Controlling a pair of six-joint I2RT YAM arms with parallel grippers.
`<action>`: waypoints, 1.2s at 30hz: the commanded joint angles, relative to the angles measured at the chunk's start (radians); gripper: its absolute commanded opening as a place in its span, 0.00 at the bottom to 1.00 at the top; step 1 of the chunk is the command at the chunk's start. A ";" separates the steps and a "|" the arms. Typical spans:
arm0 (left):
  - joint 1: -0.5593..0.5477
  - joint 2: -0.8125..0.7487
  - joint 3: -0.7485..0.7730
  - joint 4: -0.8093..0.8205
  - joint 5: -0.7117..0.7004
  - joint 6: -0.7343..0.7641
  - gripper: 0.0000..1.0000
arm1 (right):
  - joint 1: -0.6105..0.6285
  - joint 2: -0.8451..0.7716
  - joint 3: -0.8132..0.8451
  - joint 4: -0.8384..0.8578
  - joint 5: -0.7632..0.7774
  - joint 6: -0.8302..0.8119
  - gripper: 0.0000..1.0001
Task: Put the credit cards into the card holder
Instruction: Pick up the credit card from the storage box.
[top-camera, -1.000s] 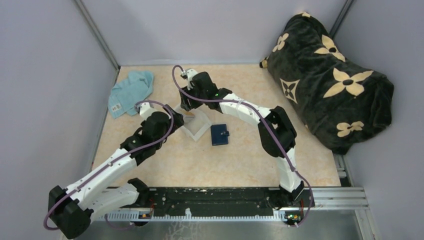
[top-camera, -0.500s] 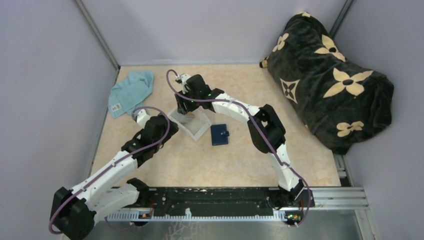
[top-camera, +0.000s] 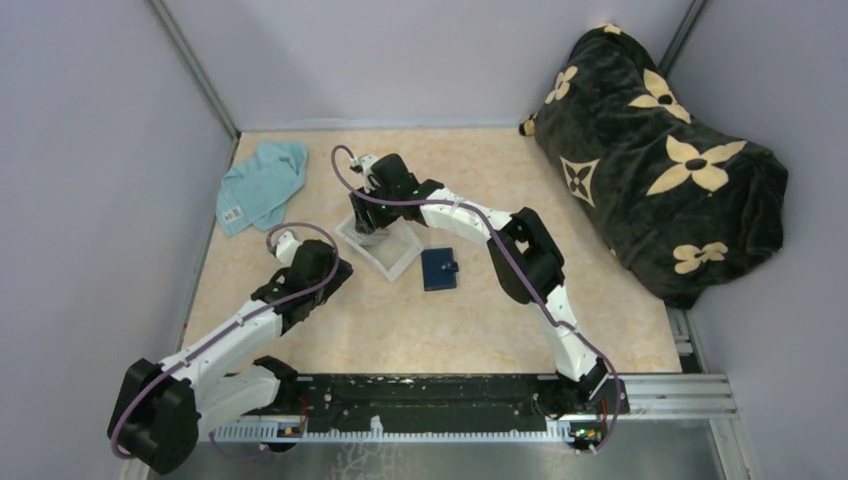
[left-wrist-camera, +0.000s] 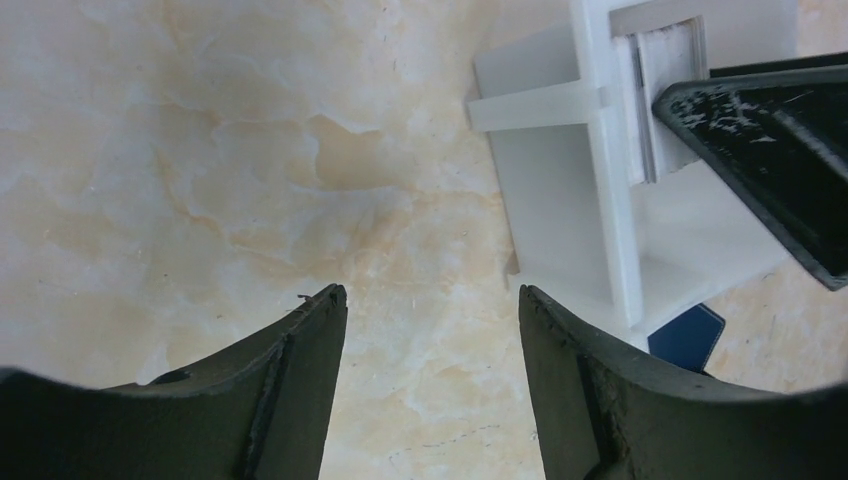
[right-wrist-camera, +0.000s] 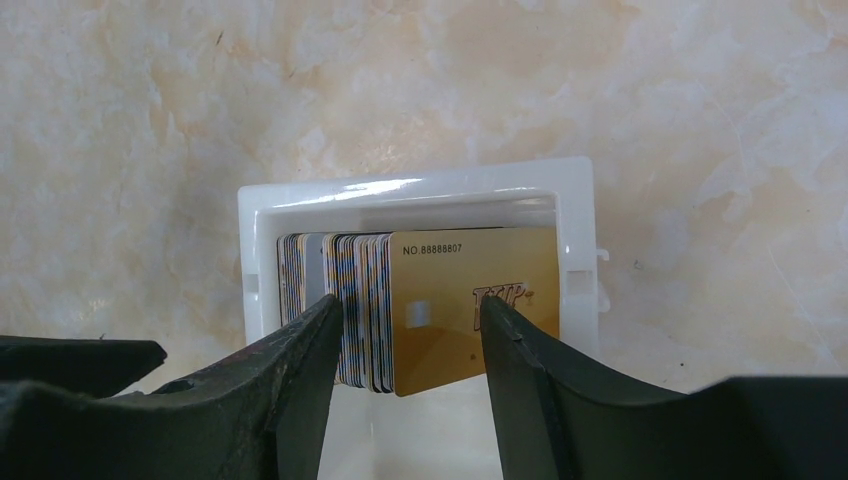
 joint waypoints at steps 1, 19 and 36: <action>0.011 0.044 -0.025 0.088 0.047 -0.013 0.70 | 0.010 0.017 0.048 0.014 -0.025 -0.003 0.53; 0.016 0.264 -0.019 0.272 0.076 -0.009 0.62 | 0.013 0.040 0.070 -0.026 -0.072 0.019 0.42; 0.016 0.334 0.022 0.293 0.095 -0.006 0.56 | 0.037 -0.004 0.064 -0.038 -0.054 0.029 0.34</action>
